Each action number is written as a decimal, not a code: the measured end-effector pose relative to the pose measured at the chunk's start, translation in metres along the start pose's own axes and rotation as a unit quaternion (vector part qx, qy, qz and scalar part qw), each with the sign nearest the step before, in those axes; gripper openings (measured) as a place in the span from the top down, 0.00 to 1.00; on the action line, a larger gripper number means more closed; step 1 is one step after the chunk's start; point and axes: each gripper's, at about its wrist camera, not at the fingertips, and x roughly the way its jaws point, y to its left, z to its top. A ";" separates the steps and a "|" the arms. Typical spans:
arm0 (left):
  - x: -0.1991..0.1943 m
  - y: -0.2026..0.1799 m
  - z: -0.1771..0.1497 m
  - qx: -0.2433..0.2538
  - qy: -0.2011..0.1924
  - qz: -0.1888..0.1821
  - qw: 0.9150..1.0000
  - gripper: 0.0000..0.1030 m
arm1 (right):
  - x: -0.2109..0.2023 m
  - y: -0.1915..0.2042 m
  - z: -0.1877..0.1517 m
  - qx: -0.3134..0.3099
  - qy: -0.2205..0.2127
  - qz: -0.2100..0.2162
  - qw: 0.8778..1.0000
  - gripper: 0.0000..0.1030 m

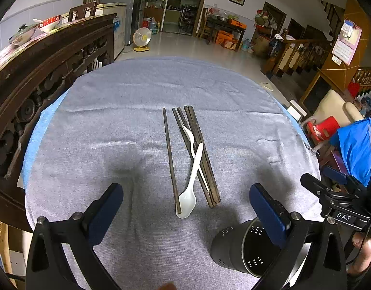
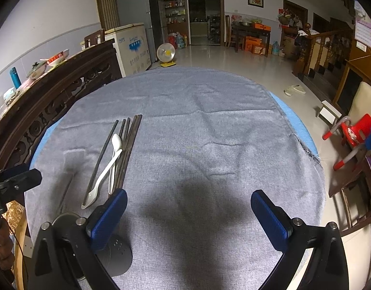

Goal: Organize utensils

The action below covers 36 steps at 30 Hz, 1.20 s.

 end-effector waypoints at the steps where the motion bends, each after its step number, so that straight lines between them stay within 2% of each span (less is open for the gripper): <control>1: 0.000 0.000 0.000 0.000 0.000 -0.001 1.000 0.00 | 0.001 0.000 0.000 0.000 0.001 0.000 1.000 0.00; 13: 0.004 0.004 0.001 -0.007 0.001 -0.013 1.000 0.00 | 0.006 -0.004 0.000 0.005 0.007 0.004 1.000 0.00; 19: -0.005 0.013 0.001 -0.018 -0.042 -0.027 0.999 0.00 | 0.010 -0.005 0.005 0.004 0.008 0.003 1.000 0.00; 23: -0.006 0.021 0.002 -0.026 -0.059 -0.004 0.998 0.00 | 0.016 -0.007 0.010 0.008 0.015 0.012 1.000 0.00; 29: 0.020 0.047 0.007 -0.063 0.009 -0.029 0.998 0.00 | 0.033 -0.011 0.022 0.016 0.038 0.035 0.999 0.00; 33: 0.032 0.057 0.008 -0.078 0.020 -0.012 0.997 0.00 | 0.053 -0.013 0.033 0.020 0.072 0.059 0.995 0.00; 36: 0.043 0.063 0.013 -0.088 0.030 -0.006 0.996 0.00 | 0.078 -0.011 0.044 0.025 0.113 0.088 0.989 0.00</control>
